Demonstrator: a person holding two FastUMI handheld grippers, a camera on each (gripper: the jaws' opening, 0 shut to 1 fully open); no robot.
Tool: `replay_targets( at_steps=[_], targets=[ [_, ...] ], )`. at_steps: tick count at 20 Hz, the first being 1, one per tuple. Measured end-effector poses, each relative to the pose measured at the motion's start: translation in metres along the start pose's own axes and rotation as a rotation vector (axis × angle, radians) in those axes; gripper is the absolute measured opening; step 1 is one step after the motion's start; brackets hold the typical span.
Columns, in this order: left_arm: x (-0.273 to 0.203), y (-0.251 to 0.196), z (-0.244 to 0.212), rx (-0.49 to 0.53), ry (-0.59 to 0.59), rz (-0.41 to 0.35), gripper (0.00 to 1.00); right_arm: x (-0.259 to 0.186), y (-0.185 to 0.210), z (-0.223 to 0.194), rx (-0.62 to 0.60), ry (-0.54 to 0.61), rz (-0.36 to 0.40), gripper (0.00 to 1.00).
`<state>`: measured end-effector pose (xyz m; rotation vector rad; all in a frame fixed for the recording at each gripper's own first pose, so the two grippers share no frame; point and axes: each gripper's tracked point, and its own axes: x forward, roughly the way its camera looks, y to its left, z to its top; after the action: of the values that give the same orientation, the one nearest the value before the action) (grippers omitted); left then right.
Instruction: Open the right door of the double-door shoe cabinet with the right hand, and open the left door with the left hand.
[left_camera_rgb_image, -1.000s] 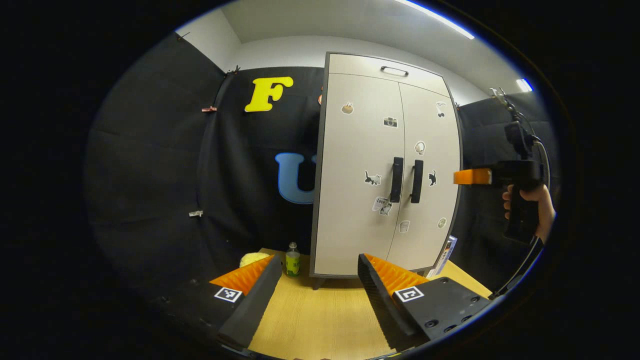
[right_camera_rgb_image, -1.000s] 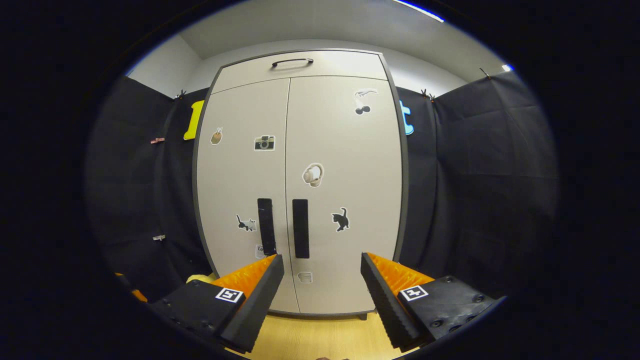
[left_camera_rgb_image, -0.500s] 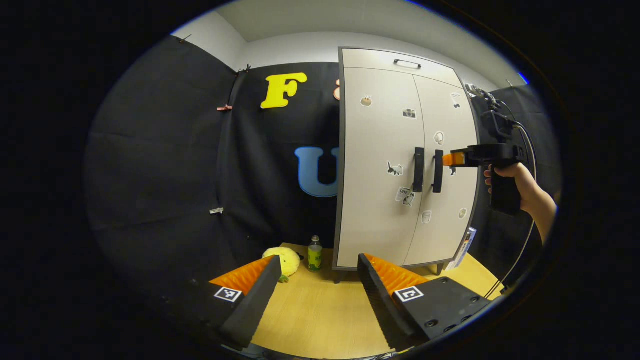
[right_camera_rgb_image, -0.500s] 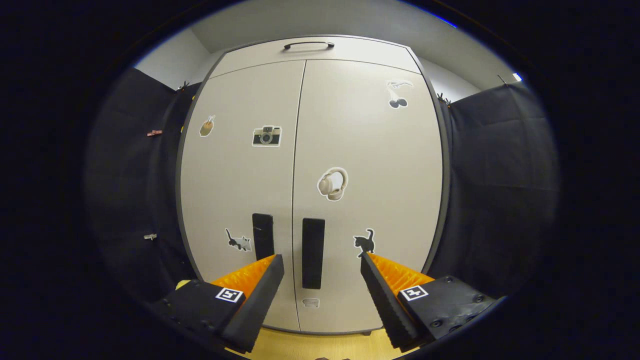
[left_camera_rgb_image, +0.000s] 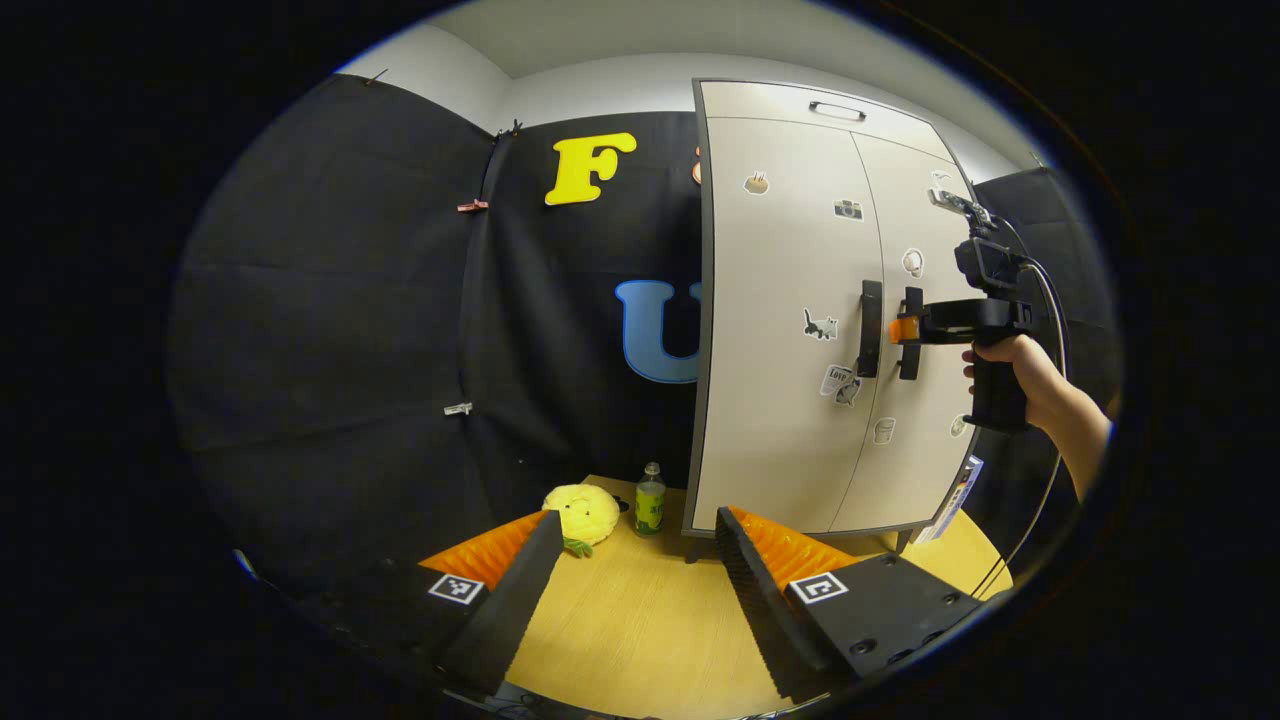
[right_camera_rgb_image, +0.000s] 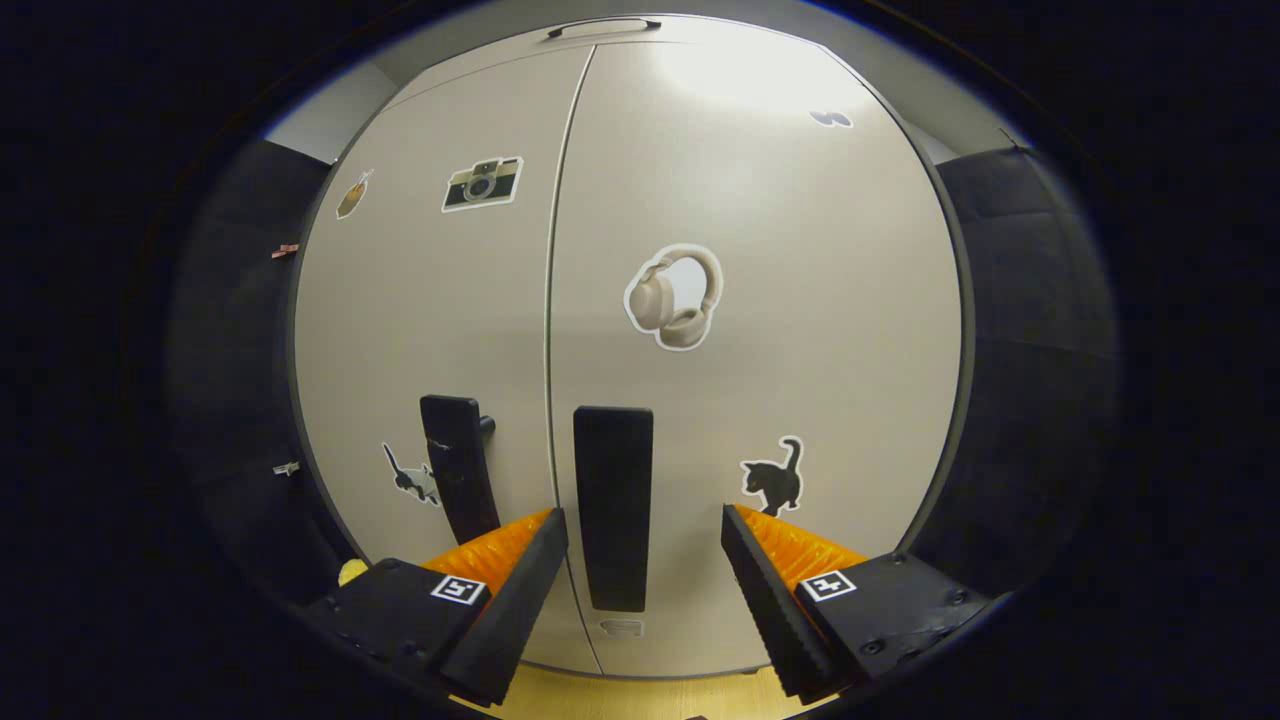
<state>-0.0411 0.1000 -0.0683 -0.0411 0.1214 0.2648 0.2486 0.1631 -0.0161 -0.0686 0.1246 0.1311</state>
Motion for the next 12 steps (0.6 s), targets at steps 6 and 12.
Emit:
replay_targets(
  at_steps=[6,12],
  targets=[
    [0.005,-0.007,0.003,0.016,-0.007,0.0,0.95,0.008,0.002,-0.004,-0.021,-0.006,-0.014,0.69],
    [0.002,-0.009,0.004,0.01,-0.019,-0.018,0.95,0.005,0.009,-0.005,0.001,0.005,-0.002,0.34]
  ],
)
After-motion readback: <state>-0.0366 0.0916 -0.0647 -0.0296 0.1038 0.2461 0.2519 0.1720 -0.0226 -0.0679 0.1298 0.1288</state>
